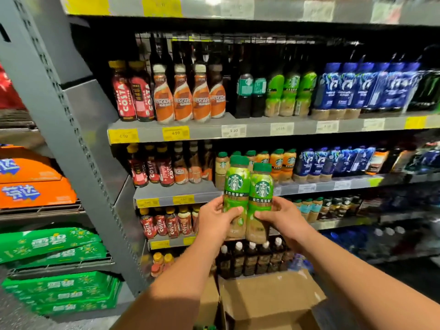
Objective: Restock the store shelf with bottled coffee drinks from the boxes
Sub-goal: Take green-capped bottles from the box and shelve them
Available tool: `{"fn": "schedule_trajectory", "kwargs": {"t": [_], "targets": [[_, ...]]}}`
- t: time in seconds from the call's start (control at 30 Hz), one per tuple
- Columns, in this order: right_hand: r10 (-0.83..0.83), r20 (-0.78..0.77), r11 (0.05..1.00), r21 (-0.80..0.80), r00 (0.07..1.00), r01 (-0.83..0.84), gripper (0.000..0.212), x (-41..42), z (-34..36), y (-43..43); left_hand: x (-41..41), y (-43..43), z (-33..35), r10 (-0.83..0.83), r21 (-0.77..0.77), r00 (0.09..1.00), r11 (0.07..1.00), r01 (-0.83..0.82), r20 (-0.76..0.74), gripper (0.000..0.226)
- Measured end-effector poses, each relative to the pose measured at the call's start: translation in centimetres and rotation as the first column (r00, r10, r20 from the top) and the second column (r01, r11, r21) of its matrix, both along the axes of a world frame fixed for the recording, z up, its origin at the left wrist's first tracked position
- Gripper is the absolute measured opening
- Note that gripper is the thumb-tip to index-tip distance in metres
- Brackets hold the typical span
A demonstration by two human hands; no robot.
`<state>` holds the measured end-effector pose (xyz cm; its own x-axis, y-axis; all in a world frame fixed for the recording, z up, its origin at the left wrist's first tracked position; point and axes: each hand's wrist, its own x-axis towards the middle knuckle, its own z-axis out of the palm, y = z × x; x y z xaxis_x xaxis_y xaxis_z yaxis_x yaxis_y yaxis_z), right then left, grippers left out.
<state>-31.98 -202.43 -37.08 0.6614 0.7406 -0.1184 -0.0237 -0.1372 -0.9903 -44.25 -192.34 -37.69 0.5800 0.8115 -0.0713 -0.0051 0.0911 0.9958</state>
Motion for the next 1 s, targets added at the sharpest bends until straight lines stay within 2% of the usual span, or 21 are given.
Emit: {"fn": "schedule_trajectory", "kwargs": {"t": [0.1,0.37,0.57,0.8,1.0], "targets": [[0.032,0.028,0.999,0.019,0.999,-0.033,0.037,3.5,2.0,0.1,3.2,-0.1,2.0,0.011,0.019,1.000,1.000,-0.011,0.021,0.022],[0.057,0.070,0.997,0.056,0.996,-0.061,0.036,10.3,5.7,1.4,9.4,0.9,5.9,0.052,0.023,0.998,0.998,-0.053,0.046,0.033],[0.012,0.080,0.995,0.102,0.997,-0.020,0.037,14.3,8.5,4.1,14.0,4.0,9.0,0.047,0.095,0.997,0.994,-0.053,0.061,0.031],[-0.064,0.119,0.983,0.179,0.991,0.042,0.031,19.3,12.5,6.7,19.9,7.7,12.9,-0.054,0.135,0.990,0.990,0.036,0.130,0.027],[-0.131,0.126,0.975,0.197,0.983,0.104,0.043,23.8,14.5,7.4,25.5,8.7,14.7,-0.056,0.153,0.990,0.988,0.035,0.132,0.030]]}}
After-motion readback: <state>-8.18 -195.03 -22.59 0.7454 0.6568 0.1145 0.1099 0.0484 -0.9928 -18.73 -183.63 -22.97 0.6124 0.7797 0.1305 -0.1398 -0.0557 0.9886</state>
